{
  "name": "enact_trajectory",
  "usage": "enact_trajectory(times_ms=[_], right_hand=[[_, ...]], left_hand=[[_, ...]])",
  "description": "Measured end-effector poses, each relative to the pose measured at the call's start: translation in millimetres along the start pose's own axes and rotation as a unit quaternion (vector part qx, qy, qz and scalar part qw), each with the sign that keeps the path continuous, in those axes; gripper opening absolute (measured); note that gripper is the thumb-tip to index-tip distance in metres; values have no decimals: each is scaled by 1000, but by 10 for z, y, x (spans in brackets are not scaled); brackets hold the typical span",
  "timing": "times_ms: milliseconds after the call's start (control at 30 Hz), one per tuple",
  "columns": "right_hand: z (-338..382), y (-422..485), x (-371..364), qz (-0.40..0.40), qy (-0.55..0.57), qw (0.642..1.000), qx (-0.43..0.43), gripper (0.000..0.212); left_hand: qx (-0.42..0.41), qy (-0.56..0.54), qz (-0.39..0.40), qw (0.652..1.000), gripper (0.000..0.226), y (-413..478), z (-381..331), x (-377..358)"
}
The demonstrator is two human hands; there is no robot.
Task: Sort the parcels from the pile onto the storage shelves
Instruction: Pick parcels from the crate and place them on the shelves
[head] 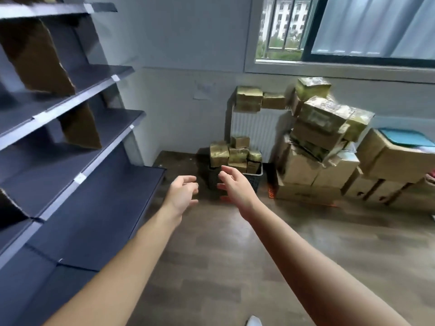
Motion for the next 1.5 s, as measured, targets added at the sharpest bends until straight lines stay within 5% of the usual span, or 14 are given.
enact_trajectory(times_ms=[400, 867, 1500], right_hand=[[165, 2440, 1197, -2, -8, 1000, -22, 37], [-95, 5697, 1243, -19, -61, 992, -108, 43], [-1375, 9011, 1372, 23, -17, 958, -285, 36]], left_hand=[[41, -36, -4, 999, 19, 2004, -582, -1414], [96, -28, 15, 995, 16, 5344, -708, -2206], [251, 105, -30, 962, 22, 8372, -15, -3382]])
Point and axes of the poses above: each hand's wrist, its own y-axis towards the middle knuckle, its own x-axis out of the back of the hand, z = x × y, the point moved 3 cm from there along y, towards the middle knuckle, and after that the axes turned 2 degrees about -z, right-handed, at the moved point
